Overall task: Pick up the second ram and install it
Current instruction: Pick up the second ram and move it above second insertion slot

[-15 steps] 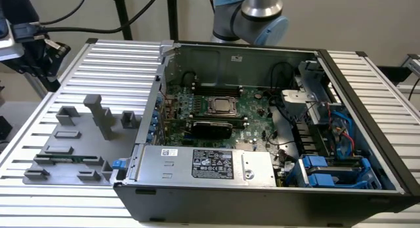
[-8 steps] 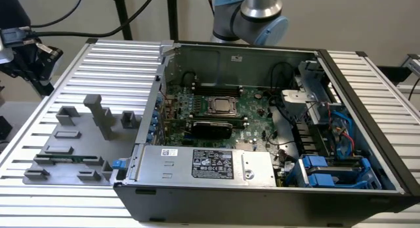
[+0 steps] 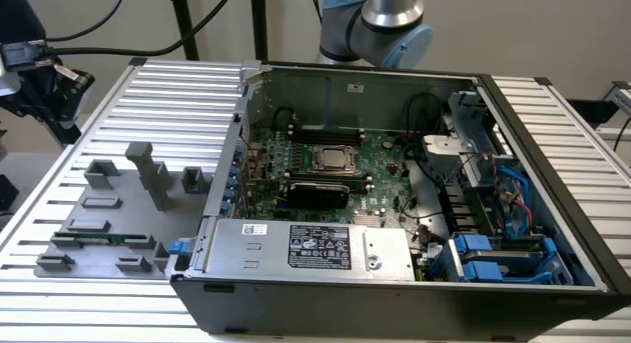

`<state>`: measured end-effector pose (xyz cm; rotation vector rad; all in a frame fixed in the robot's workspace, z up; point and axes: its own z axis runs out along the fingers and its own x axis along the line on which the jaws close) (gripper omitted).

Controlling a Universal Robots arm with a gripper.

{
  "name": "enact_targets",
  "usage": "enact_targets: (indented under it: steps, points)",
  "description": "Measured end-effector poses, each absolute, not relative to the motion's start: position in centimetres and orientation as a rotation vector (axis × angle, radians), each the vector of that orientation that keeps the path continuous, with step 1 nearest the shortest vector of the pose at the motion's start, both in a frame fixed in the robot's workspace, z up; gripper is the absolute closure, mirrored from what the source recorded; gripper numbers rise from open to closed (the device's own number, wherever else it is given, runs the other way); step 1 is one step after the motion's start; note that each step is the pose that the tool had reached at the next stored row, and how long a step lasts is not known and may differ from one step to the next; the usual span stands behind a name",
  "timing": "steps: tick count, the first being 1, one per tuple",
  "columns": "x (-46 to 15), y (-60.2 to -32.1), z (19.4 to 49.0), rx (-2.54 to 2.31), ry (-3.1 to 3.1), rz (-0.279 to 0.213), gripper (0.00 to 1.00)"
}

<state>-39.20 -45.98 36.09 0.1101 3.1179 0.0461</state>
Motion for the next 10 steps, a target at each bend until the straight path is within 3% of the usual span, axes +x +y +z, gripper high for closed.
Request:
enact_targets:
  steps: [10]
  points:
    - [-39.2,-45.99,36.09,0.083,3.119,0.046,0.89]
